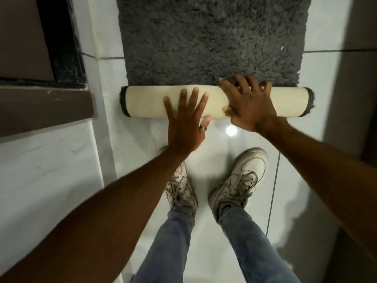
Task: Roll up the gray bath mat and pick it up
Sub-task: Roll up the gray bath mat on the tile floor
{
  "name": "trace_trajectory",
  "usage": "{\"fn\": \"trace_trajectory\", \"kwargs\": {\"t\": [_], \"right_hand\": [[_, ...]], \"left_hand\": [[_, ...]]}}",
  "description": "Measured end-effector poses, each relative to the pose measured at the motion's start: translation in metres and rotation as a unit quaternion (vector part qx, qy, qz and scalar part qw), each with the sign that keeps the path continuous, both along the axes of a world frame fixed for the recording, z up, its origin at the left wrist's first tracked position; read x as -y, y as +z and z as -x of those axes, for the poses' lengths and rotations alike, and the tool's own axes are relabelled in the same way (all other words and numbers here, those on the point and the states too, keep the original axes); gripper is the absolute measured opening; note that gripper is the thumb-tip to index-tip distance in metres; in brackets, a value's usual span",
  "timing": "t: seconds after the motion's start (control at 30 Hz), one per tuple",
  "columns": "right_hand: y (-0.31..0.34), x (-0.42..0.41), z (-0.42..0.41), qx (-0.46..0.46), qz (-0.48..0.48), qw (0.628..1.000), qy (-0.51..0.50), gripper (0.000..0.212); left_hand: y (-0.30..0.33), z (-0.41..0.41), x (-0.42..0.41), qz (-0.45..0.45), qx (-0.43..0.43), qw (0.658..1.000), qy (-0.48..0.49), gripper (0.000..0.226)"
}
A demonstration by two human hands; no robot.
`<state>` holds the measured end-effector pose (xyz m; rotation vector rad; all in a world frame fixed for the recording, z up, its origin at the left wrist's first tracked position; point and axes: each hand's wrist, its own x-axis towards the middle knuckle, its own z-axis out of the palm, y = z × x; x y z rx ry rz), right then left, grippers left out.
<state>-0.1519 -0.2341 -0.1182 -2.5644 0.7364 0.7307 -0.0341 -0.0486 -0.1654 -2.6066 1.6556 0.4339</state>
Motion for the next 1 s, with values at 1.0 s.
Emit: {"fn": "trace_trajectory", "kwargs": {"t": [1.0], "right_hand": [[0.009, 0.060, -0.033, -0.148, -0.257, 0.954, -0.041, 0.084]], "left_hand": [[0.023, 0.002, -0.004, 0.032, -0.020, 0.999, -0.023, 0.069]]}}
